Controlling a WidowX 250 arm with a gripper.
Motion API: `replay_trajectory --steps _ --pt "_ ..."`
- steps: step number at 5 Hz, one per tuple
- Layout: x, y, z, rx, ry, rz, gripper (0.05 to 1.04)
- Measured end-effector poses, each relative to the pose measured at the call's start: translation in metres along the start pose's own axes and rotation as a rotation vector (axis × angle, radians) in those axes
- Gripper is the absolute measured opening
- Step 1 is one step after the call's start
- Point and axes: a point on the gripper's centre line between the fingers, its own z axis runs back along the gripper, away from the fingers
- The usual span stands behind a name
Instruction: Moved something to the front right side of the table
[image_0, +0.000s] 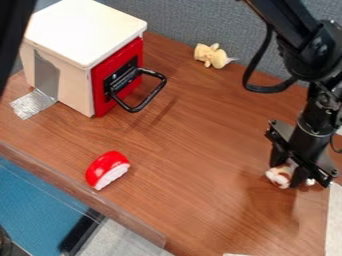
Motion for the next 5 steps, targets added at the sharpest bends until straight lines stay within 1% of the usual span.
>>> replay_trajectory --steps 1,2,3,4,5 --pt "-0.009 0.013 0.038 0.006 -0.061 0.025 0.476" --pt "-0.041 0.015 0.059 0.004 -0.070 0.025 0.477" --pt "-0.082 0.020 0.067 0.008 -0.039 0.023 0.477" --pt "-0.113 0.022 0.058 0.011 0.014 0.020 0.477" --pt "-0.128 0.022 0.051 0.015 0.049 0.019 0.477"
